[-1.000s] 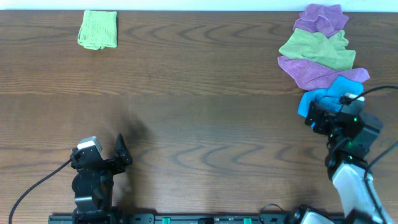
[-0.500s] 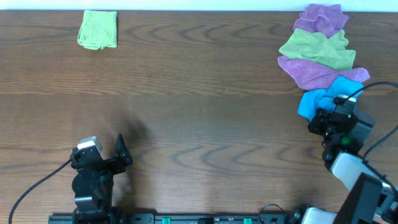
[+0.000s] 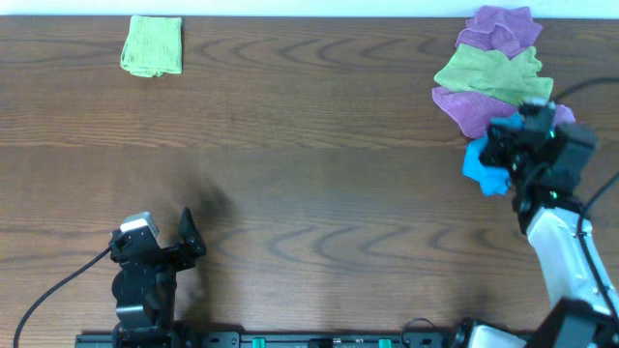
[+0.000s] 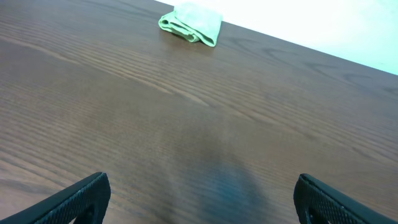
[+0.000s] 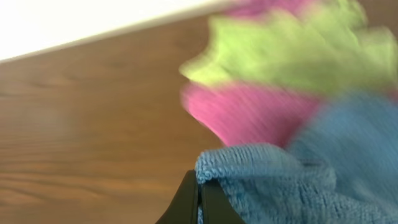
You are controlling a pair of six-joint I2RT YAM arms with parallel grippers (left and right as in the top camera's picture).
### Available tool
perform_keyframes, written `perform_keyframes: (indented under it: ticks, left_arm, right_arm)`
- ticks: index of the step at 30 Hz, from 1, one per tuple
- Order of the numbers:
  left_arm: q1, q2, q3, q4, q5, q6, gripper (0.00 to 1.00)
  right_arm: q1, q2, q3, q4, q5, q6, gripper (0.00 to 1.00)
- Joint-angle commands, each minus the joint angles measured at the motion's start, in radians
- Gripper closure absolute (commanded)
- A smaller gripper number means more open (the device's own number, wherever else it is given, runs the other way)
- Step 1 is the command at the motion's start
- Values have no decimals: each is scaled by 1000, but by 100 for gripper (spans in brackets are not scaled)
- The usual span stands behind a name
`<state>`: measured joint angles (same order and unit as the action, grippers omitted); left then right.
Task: Fold the cloth
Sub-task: 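Pull the blue cloth left off the pile with the right gripper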
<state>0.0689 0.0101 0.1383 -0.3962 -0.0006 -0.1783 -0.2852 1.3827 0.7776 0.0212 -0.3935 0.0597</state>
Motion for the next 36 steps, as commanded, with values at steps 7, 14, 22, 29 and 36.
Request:
perform_keyframes:
  ticks: [7,14,22,29,36]
  left_arm:
    - [-3,-6,-20,-5,-10,18,5]
    - [-3,-6,-20,-5,-9,18,5]
    - [-3,-6,-20,-5,-9,18,5]
    - [-3,-6,-20,-5,-10,18,5]
    - [-3,-6,-20,-5,-9,18,4]
  right_arm:
    - [381,-40,346,-173,-34,-50,99]
    - [668,-40,480,-204,-10,-54,99]
    - [622,-24,502,-625,259,-53,1]
    - [620,-19,499,-733,221,-53,1]
    - [663,16,437,-794,68,-84,9]
